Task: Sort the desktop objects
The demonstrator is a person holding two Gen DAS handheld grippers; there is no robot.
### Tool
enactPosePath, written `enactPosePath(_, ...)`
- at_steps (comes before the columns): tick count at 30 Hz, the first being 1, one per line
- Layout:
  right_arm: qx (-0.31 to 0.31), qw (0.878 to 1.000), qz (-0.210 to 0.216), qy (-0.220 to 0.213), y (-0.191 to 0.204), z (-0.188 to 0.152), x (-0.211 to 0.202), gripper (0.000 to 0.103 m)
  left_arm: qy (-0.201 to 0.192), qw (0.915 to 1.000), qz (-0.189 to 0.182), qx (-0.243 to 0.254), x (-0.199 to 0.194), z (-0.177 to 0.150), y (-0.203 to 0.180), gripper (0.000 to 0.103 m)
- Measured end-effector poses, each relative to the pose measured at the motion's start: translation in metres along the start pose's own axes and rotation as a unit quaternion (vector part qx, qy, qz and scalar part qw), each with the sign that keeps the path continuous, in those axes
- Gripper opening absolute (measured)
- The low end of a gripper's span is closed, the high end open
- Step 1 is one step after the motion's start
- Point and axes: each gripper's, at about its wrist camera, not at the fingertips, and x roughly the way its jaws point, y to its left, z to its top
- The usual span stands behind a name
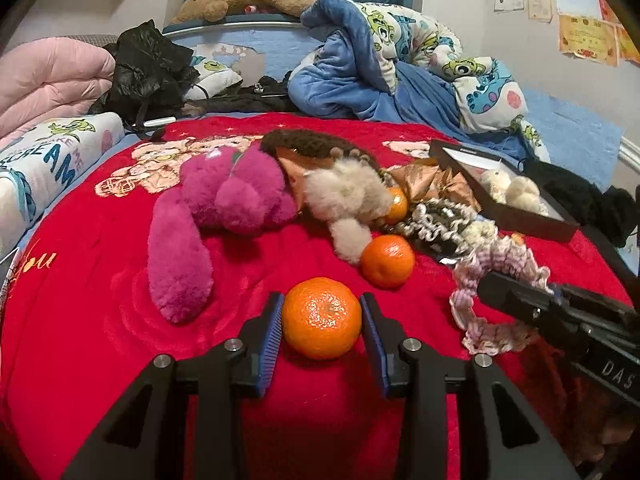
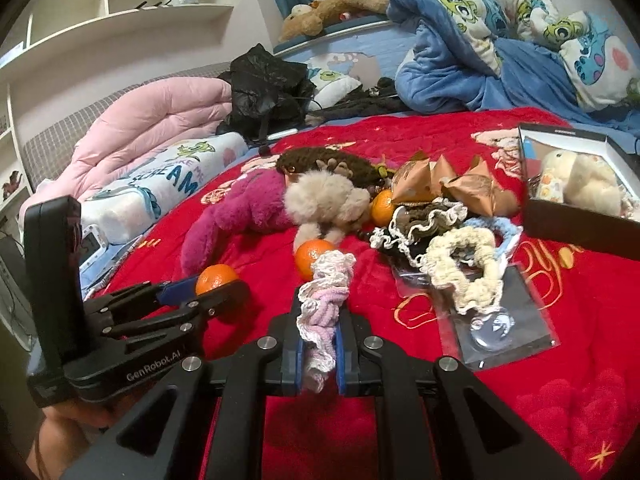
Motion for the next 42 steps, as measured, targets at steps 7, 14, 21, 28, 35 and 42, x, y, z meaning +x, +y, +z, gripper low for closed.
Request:
enactPosePath(7, 0.007, 1.0, -0.004, -0.007, -0.009, 0.003, -0.013, 0.011, -0.007, 0.9998, -0.018, 0.008, -0.008, 0.011, -0.019, 0.039)
enactPosePath(14, 0.017, 0.999, -0.024, -0.016, -0.028, 0.006, -0.035, 0.011, -0.01, 0.9991, -0.034, 0.025, -0.01, 0.023, -0.047, 0.039)
enactPosePath(21, 0.042, 0.997, -0.062, -0.032, -0.061, 0.005, -0.069, 0.011, -0.011, 0.9965, -0.052, 0.065, -0.011, 0.031, -0.084, 0.039)
enactPosePath(28, 0.074, 0.99, -0.108, -0.046, -0.103, -0.003, -0.108, 0.011, -0.007, 0.9928, -0.098, 0.069, -0.003, 0.039, -0.121, 0.039)
enactPosePath(35, 0.096, 0.983, -0.145, -0.052, -0.139, -0.013, -0.136, 0.011, -0.007, 0.9868, -0.134, 0.09, 0.008, 0.045, -0.166, 0.039)
enactPosePath(42, 0.104, 0.98, -0.159, -0.058, -0.162, -0.014, -0.149, 0.011, -0.001, 0.9828, -0.146, 0.113, 0.023, 0.05, -0.196, 0.039)
